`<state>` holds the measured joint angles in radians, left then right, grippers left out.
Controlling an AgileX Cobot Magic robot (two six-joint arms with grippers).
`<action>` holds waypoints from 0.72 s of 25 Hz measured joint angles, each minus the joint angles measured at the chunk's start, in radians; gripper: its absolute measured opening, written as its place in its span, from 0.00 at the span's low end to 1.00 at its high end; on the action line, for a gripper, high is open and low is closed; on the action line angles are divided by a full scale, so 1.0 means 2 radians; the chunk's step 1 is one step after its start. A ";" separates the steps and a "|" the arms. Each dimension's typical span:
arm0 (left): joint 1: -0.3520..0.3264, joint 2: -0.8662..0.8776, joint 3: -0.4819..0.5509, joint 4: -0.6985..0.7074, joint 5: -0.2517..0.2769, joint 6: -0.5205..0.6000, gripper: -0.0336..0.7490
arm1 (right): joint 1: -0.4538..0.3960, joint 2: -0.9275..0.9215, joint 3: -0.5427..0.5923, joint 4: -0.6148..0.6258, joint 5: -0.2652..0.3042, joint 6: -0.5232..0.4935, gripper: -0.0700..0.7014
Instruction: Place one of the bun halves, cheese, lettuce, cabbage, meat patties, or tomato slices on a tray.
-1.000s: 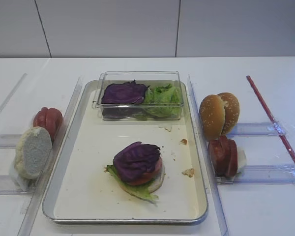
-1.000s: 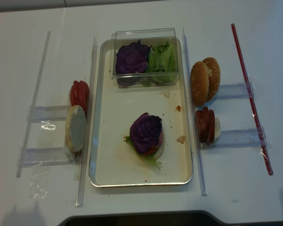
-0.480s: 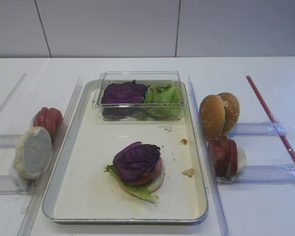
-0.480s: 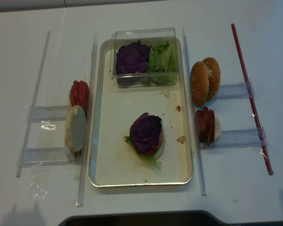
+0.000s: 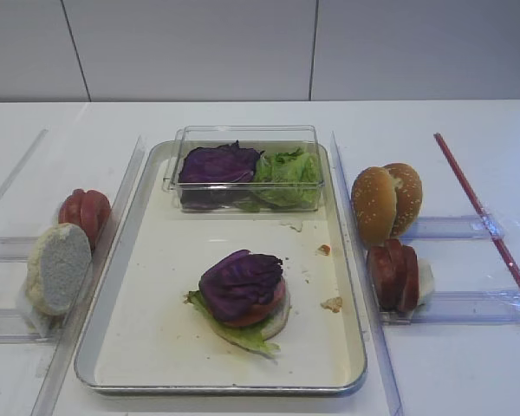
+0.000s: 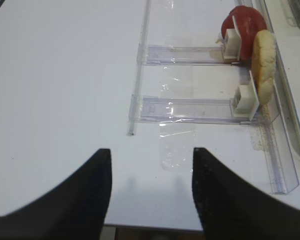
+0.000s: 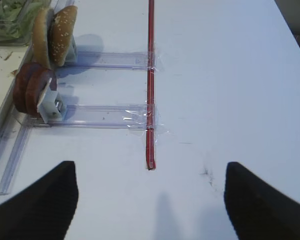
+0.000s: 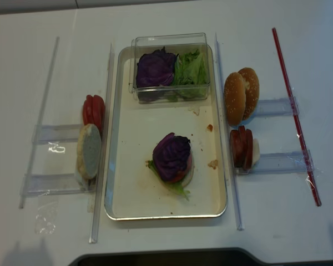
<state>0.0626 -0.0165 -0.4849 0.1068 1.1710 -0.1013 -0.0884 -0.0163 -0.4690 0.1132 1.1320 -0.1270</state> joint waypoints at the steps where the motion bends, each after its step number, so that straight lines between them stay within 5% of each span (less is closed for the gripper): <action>1: 0.000 0.000 0.000 0.000 0.000 0.000 0.52 | 0.000 0.000 0.000 0.000 0.000 0.000 0.90; 18: 0.000 0.000 0.000 0.000 0.000 0.000 0.52 | 0.000 0.000 0.000 0.000 0.000 0.000 0.90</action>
<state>0.0626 -0.0165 -0.4849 0.1068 1.1710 -0.1013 -0.0884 -0.0163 -0.4690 0.1132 1.1320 -0.1270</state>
